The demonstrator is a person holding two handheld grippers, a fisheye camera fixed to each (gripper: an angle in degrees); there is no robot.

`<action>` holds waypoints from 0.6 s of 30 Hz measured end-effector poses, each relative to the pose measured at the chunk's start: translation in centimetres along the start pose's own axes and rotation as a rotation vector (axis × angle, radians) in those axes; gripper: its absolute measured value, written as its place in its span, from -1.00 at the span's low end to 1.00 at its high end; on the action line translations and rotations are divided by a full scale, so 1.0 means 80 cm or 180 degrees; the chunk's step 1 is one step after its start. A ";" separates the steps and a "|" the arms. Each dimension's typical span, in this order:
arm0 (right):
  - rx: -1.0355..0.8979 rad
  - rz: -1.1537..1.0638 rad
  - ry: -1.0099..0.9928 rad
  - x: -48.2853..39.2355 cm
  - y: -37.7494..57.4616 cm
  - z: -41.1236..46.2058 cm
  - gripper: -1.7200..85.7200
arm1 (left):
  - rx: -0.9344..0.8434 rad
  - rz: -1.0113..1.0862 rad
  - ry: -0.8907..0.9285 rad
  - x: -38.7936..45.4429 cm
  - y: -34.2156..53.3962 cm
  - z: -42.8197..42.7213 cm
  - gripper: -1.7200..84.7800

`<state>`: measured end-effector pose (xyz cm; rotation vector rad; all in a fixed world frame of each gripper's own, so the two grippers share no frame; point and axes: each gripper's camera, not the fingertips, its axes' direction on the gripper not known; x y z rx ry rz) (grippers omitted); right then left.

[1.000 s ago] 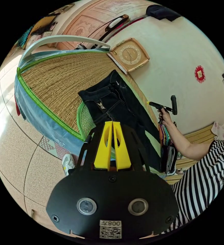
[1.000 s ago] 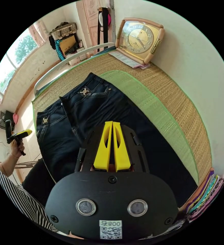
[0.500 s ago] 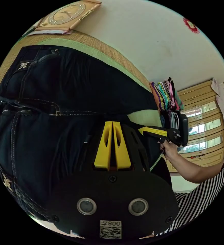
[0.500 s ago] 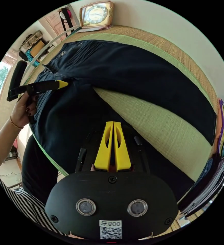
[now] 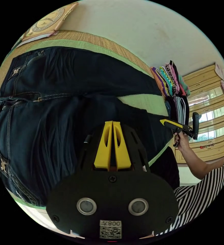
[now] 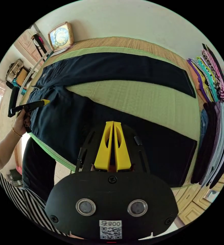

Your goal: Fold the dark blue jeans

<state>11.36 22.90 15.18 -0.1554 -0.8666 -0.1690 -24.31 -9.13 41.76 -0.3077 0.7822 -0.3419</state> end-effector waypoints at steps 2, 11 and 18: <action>-0.0072 0.0259 0.0134 0.038 0.026 -0.001 -0.96 | -0.0054 0.0008 -0.0059 0.010 -0.008 0.018 -0.96; -0.0004 0.0820 0.0122 0.132 0.098 -0.026 -0.96 | -0.0147 0.0023 -0.0242 0.064 -0.077 0.083 -0.96; 0.0120 0.1015 0.0113 0.196 0.155 -0.048 -0.96 | -0.0217 -0.0002 -0.0389 0.109 -0.127 0.137 -0.96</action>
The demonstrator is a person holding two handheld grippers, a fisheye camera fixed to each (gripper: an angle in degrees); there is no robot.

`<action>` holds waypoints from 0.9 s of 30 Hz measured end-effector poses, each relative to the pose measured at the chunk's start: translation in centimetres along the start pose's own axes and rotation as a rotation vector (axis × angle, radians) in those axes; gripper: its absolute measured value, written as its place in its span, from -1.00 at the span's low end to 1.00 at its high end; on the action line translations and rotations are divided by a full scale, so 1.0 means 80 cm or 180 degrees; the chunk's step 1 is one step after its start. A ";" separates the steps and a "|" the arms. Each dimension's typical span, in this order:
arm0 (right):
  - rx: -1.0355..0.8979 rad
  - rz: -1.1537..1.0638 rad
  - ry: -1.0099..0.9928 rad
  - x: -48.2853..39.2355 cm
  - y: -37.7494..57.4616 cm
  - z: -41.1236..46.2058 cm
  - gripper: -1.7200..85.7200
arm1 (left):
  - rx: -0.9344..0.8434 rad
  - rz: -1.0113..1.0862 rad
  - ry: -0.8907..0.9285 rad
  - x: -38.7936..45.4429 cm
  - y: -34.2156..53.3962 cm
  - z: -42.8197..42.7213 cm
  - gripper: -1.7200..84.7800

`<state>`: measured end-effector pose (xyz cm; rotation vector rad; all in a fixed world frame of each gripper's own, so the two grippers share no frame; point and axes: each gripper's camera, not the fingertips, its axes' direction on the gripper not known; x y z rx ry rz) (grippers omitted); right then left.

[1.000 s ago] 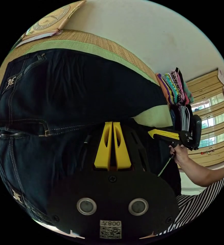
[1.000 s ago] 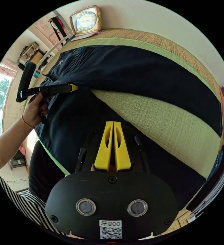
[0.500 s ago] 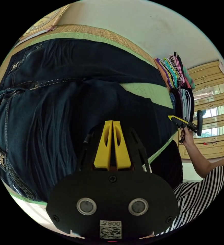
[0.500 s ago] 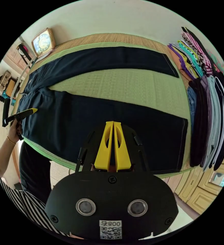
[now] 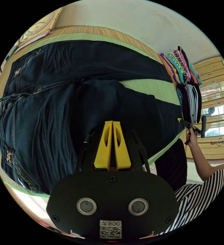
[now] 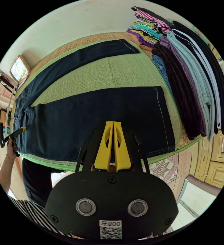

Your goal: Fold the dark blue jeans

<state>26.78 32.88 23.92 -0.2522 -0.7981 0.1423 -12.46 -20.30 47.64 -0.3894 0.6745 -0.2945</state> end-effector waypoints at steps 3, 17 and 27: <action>0.0021 -0.0252 0.0271 0.002 0.010 -0.007 -0.96 | -0.0051 -0.0064 0.0139 0.011 -0.022 0.019 -0.96; 0.0453 -0.0090 -0.0101 0.121 0.000 -0.075 -0.89 | 0.0190 0.0858 0.0823 0.184 -0.185 0.112 -0.81; 0.0733 -0.0024 -0.0019 0.213 -0.147 -0.076 -0.74 | 0.0248 0.1421 0.0464 0.345 -0.393 0.229 -0.74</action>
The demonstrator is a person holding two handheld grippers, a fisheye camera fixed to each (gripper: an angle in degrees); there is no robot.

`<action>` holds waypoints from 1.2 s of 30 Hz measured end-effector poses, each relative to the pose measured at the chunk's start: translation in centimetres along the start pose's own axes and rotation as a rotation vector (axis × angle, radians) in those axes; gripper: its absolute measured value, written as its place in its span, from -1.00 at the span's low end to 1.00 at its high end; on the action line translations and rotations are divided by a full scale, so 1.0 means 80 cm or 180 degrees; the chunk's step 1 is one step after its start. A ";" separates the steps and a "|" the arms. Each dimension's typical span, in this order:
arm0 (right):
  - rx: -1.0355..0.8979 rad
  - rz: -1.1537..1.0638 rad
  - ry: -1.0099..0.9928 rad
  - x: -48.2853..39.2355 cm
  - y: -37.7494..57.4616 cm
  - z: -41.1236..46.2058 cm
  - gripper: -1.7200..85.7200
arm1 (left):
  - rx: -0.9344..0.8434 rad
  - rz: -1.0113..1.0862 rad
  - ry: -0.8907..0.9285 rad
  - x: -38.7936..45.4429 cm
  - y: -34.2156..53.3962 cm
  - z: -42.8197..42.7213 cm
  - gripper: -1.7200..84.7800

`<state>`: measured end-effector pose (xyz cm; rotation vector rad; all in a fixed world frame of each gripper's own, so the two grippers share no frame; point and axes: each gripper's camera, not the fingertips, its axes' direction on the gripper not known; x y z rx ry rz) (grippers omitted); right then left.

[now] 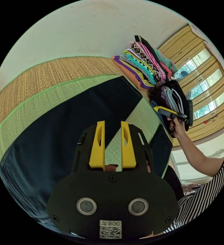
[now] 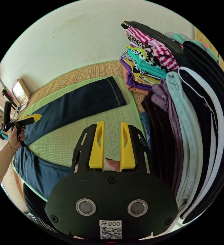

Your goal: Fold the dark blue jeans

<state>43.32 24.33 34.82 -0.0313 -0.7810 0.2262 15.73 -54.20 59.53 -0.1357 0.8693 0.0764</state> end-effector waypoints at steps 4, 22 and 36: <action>-0.0042 -0.0048 0.0159 0.021 -0.036 0.020 -0.74 | -0.0042 0.0162 -0.0129 0.016 -0.077 0.056 -0.72; 0.0309 -0.0383 0.0077 0.066 -0.018 -0.021 -0.94 | -0.0312 0.0856 -0.0826 0.099 -0.212 0.212 -0.93; 0.0135 -0.0385 -0.0124 0.090 0.082 -0.092 -0.80 | -0.0690 0.1201 0.0335 0.162 -0.159 0.249 -0.77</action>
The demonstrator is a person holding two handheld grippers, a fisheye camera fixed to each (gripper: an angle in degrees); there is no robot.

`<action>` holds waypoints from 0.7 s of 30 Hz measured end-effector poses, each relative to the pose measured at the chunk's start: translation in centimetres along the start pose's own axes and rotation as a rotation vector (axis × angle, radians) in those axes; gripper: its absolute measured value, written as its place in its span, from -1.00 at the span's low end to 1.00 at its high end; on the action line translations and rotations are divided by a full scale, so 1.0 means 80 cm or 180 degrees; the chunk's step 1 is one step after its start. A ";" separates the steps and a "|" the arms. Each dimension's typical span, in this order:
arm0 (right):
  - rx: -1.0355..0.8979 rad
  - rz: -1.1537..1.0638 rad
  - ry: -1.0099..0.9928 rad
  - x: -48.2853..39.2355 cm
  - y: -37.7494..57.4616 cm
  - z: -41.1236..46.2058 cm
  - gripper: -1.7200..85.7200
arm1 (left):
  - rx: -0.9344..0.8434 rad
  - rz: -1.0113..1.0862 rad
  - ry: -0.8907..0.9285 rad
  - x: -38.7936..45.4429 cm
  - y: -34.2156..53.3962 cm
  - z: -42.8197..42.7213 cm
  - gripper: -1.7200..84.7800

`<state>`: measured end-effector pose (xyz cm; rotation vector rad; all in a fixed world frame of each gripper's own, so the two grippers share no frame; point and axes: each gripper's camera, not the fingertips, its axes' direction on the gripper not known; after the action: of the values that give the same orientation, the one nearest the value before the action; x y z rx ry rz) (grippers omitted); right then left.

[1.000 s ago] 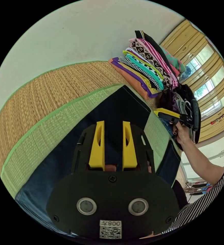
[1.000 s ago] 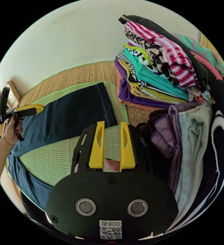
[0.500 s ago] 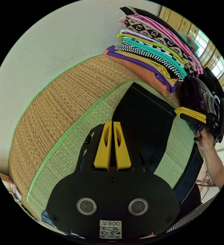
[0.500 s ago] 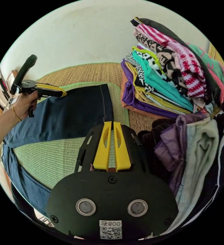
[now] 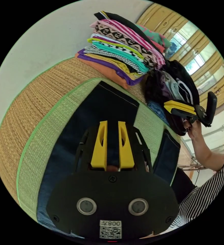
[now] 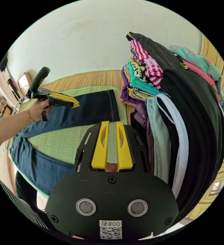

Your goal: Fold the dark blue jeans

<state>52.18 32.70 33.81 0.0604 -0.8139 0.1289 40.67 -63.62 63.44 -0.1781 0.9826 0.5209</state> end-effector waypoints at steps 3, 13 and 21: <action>-0.0277 0.0081 0.0132 -0.009 0.078 -0.016 -0.76 | -0.0201 0.0321 0.0506 0.051 0.031 0.029 -0.74; -0.0871 0.0747 0.0268 0.007 0.196 0.004 -0.78 | -0.0530 0.0557 0.0175 0.120 0.082 0.050 -0.79; -0.0698 0.0738 0.0284 -0.001 0.189 0.000 -0.92 | -0.0588 0.0448 0.0046 0.145 0.114 0.013 -0.93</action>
<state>50.08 47.68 33.81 -0.2456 -0.7397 0.2584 42.08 -51.41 55.23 -0.2795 0.9652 0.7412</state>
